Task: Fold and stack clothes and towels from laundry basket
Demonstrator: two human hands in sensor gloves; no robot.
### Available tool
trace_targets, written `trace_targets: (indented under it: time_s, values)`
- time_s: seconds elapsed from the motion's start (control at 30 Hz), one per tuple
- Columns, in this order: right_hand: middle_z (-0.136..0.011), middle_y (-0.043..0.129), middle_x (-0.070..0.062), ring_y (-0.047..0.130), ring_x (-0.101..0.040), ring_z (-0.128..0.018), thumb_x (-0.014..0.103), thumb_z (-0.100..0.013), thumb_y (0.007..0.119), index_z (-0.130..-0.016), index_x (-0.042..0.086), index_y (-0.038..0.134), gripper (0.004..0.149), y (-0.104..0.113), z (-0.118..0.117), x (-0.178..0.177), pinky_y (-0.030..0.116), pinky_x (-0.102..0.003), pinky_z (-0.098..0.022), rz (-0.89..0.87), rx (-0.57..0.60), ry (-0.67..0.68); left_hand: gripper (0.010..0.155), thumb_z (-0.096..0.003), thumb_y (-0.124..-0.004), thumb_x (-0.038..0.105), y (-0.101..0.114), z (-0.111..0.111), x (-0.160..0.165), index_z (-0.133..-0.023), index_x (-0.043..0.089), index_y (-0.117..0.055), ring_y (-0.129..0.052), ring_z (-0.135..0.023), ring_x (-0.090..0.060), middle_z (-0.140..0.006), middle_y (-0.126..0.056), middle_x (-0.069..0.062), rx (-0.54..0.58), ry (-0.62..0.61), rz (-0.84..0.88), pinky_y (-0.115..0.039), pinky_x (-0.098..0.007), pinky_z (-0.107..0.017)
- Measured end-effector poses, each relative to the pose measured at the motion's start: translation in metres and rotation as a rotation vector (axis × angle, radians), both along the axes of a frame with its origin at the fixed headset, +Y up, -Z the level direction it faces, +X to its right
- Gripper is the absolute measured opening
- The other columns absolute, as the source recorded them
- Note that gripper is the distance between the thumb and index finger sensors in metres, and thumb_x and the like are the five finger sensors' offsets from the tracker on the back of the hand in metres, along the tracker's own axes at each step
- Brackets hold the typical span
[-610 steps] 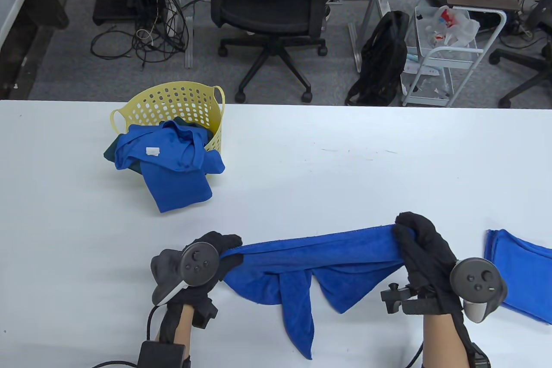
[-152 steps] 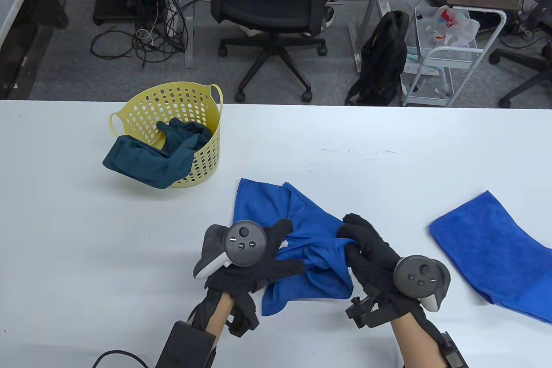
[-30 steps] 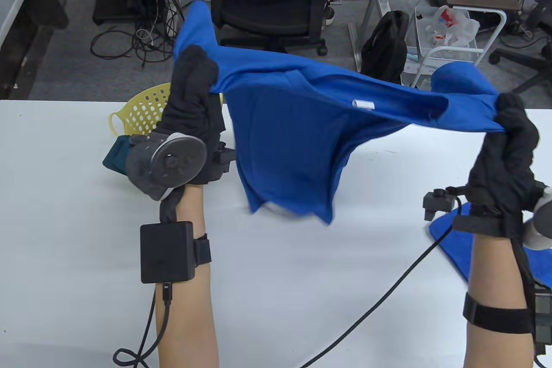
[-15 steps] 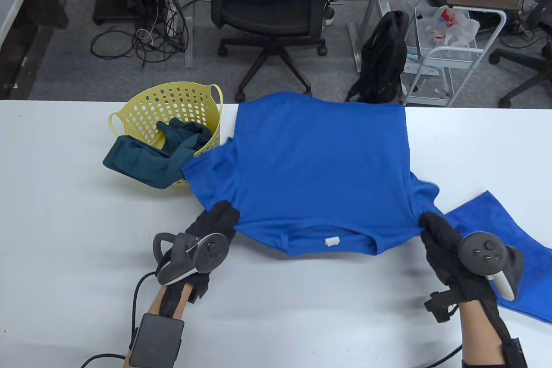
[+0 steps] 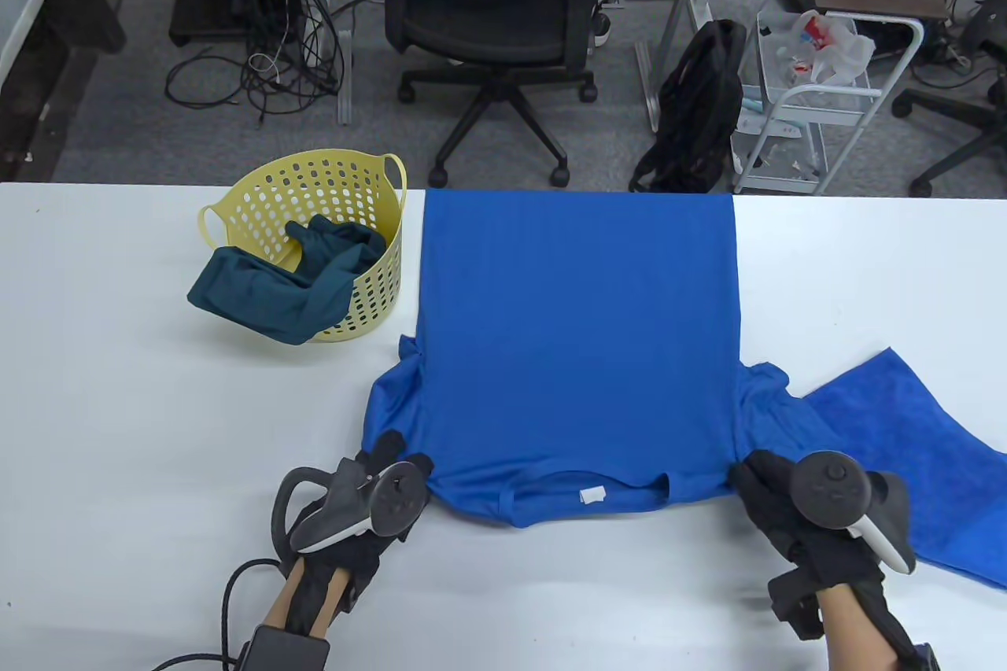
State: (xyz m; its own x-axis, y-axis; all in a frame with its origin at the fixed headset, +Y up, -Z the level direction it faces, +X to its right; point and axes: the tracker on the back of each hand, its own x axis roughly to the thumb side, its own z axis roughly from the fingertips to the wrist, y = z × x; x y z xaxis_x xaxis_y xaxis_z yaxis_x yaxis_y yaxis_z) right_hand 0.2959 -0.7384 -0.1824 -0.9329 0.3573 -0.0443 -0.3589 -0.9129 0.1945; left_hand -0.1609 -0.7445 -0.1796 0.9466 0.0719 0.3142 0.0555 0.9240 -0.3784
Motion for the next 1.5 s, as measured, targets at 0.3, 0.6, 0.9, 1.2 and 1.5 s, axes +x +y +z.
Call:
trace_targets:
  time_s: [0.3, 0.6, 0.9, 1.2, 1.5]
  values:
    - [-0.088, 0.091, -0.02, 0.098, -0.024, -0.048, 0.041, -0.057, 0.085, -0.09, 0.012, 0.089, 0.044, 0.008, 0.001, -0.038, 0.084, -0.049, -0.042, 0.547, -0.052, -0.072, 0.059, -0.0572, -0.064, 0.065, -0.005, -0.004, 0.016, -0.103, 0.03, -0.078, -0.1, -0.064, -0.019, -0.09, -0.096, 0.0, 0.152, 0.194, -0.236, -0.087, -0.041, -0.052]
    - [-0.121, 0.042, -0.03, 0.052, -0.057, -0.104, 0.041, -0.054, 0.084, -0.115, 0.009, 0.057, 0.074, -0.007, -0.001, -0.039, 0.05, -0.075, -0.069, 0.447, 0.02, 0.058, 0.067, -0.0473, -0.071, 0.073, 0.015, -0.008, 0.005, -0.091, 0.028, -0.095, -0.098, -0.074, -0.029, -0.099, -0.096, -0.008, -0.111, 0.206, -0.201, -0.084, -0.053, -0.058]
    - [-0.122, 0.03, -0.03, 0.048, -0.06, -0.104, 0.044, -0.054, 0.084, -0.121, 0.015, 0.032, 0.089, -0.034, -0.012, -0.034, 0.052, -0.071, -0.071, 0.369, -0.284, 0.128, 0.086, -0.0492, -0.072, 0.071, 0.015, -0.009, -0.008, -0.119, 0.022, -0.061, -0.098, -0.071, -0.022, -0.098, -0.093, -0.008, 0.008, 0.321, -0.336, -0.085, -0.047, -0.057]
    - [-0.121, 0.009, -0.019, 0.02, -0.052, -0.107, 0.05, -0.049, 0.083, -0.119, 0.02, 0.025, 0.096, -0.04, -0.015, -0.046, 0.035, -0.07, -0.075, 0.343, -0.262, 0.242, 0.118, -0.0469, -0.063, 0.079, -0.044, -0.014, 0.004, -0.12, 0.014, 0.005, -0.032, -0.1, -0.081, -0.12, -0.007, -0.049, -0.292, 0.192, -0.252, -0.056, -0.079, -0.071]
    - [-0.118, 0.054, -0.02, 0.07, -0.049, -0.097, 0.052, -0.049, 0.082, -0.117, 0.015, 0.055, 0.082, -0.027, 0.009, -0.084, 0.056, -0.069, -0.071, 0.428, -0.19, 0.453, 0.108, -0.0409, -0.077, 0.067, -0.038, -0.026, -0.05, -0.12, 0.036, -0.01, -0.029, -0.114, -0.064, -0.13, -0.012, -0.026, -0.256, 0.307, -0.252, -0.049, -0.079, -0.074]
